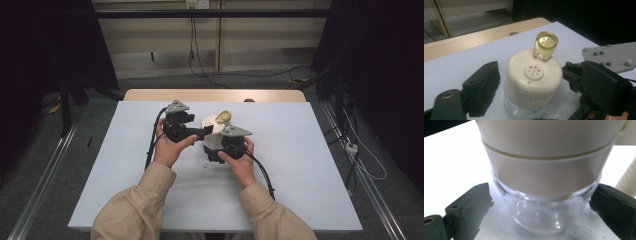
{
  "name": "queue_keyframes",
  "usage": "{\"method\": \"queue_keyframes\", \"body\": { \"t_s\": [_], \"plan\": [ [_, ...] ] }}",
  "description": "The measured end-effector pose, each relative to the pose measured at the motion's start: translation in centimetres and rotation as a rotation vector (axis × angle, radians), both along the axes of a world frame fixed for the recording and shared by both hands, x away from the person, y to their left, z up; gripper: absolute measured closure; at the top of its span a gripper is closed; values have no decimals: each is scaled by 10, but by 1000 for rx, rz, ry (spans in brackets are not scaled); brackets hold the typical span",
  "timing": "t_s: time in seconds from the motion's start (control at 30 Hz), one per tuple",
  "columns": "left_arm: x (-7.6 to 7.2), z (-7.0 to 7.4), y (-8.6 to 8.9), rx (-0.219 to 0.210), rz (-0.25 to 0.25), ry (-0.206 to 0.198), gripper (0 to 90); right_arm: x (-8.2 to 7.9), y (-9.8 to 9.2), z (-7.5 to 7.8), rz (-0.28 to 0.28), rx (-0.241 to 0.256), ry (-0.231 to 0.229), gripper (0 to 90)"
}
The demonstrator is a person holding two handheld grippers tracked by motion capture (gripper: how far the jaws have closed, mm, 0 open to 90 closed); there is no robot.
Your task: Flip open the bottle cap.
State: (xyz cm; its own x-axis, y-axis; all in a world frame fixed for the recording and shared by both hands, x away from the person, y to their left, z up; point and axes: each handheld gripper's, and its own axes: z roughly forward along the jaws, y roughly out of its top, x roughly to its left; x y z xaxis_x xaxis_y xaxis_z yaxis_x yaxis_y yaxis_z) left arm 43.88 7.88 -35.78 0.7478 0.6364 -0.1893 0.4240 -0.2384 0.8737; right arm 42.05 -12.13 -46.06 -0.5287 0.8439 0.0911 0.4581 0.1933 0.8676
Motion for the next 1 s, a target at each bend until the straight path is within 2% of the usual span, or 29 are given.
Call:
{"method": "queue_keyframes", "body": {
  "t_s": [0.17, 0.2, 0.33, 0.53, 0.73, 1.0],
  "plan": [
    [-7, -6, 10, -9, -6, 6, 101, -9, -6, 2, 10, 15, 3, 47],
    [-8, -8, 13, 6, -11, 8, 101, -11, -7, 3, 9, 16, 5, 47],
    [-13, -13, 25, 1, -3, 10, 93, -18, -13, 3, 17, 26, 12, 51],
    [-21, -19, 44, -2, 9, 4, 92, -33, -19, 10, 43, 37, -1, 60],
    [-32, -34, 63, 8, 20, 18, 90, -48, -31, 18, 61, 49, -15, 71],
    [-46, -49, 85, 5, 25, 13, 74, -66, -49, 24, 76, 58, -44, 84]
  ]
}}
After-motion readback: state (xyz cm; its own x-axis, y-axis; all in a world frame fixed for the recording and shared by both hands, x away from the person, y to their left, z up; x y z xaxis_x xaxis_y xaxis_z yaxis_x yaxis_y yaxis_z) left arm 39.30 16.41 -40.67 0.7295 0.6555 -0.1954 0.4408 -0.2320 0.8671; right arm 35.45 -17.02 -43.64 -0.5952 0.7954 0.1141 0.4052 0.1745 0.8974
